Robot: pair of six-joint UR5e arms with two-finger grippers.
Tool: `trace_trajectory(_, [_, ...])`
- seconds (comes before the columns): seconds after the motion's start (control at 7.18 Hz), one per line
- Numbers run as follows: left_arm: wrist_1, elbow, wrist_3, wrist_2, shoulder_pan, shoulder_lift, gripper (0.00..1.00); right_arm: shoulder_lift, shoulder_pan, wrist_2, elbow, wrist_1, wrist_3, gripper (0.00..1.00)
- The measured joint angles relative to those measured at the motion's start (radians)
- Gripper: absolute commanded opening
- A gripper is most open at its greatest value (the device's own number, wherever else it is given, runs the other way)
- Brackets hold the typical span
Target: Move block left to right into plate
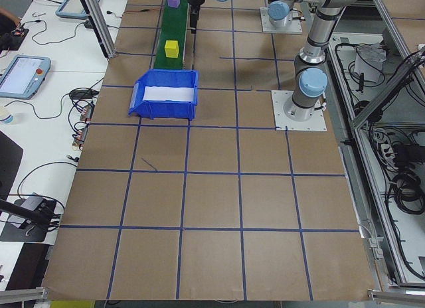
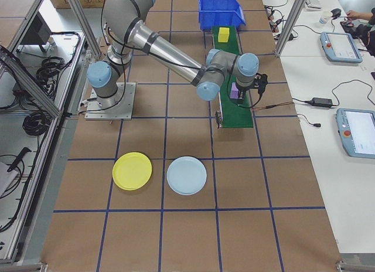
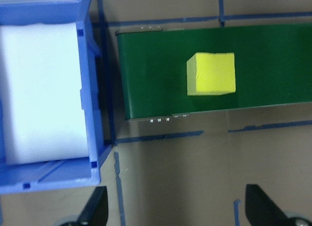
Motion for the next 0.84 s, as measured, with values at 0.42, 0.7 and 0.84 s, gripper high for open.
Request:
trace_trajectory(0.42, [-0.054, 0.017, 0.006, -0.065, 0.042, 0.048, 1.00, 0.010, 0.000, -0.020, 0.005, -0.004, 0.000, 1.00])
trace_trajectory(0.7, [-0.061, 0.012, 0.006, -0.059, 0.053, 0.063, 1.00, 0.028, 0.000, -0.078, 0.007, -0.005, 0.000, 0.52])
trace_trajectory(0.84, [-0.063, 0.007, 0.006, -0.058, 0.057, 0.065, 1.00, 0.032, 0.000, -0.125, 0.007, -0.005, -0.004, 0.36])
